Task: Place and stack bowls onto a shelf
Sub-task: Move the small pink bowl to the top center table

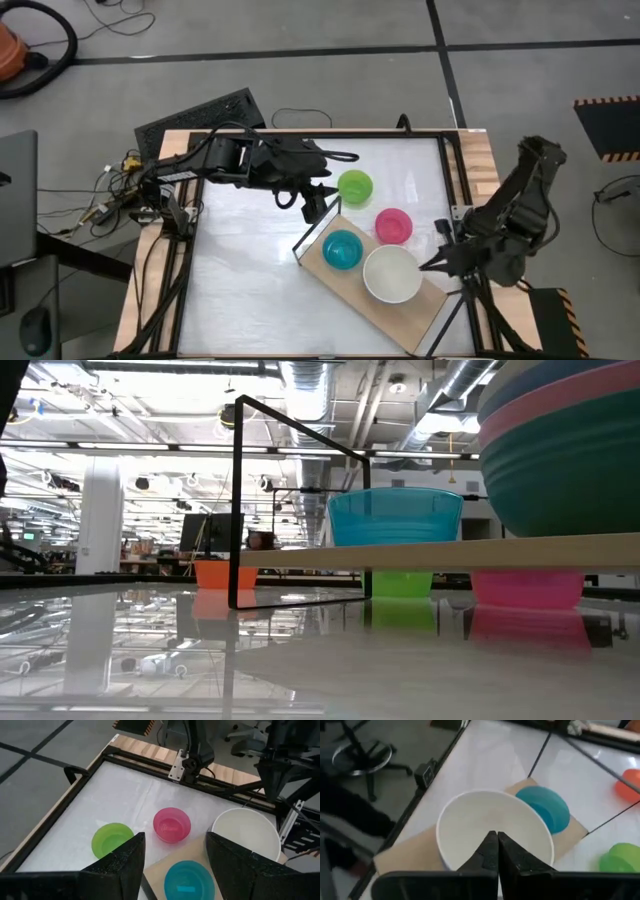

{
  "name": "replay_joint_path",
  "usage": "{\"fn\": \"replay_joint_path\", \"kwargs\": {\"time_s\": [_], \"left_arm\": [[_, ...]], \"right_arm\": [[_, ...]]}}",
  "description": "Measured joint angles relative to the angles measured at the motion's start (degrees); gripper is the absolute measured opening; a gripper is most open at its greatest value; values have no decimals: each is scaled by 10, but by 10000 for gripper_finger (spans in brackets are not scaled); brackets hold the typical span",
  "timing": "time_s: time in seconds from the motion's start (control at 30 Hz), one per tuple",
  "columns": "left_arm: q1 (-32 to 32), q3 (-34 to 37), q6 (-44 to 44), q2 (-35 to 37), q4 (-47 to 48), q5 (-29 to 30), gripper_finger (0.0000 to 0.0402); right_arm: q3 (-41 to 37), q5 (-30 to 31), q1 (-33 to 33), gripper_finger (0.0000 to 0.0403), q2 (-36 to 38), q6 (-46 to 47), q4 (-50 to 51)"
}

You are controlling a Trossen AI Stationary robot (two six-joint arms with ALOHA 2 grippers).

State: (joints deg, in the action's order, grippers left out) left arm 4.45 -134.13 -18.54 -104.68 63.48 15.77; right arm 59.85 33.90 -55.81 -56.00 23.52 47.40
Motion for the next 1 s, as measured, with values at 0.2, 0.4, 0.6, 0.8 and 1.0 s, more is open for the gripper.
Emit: {"fn": "replay_joint_path", "kwargs": {"time_s": [0.2, 0.4, 0.6, 0.8, 1.0], "left_arm": [[0, 0, 5, 0, 0, 13, 194], [0, 0, 8, 0, 0, 16, 194], [0, 0, 16, 0, 0, 40, 194], [-1, 0, 16, 0, 0, 44, 194], [-1, 0, 16, 0, -2, 48, 194]], "right_arm": [[-70, 64, -8, 50, 10, 32, -44], [-137, 69, -8, 50, 9, 65, -101], [-170, 70, -8, 37, 9, 90, -104], [-180, 70, -8, 32, 9, 95, -107], [-170, 77, -4, 35, 16, 79, -122]]}}
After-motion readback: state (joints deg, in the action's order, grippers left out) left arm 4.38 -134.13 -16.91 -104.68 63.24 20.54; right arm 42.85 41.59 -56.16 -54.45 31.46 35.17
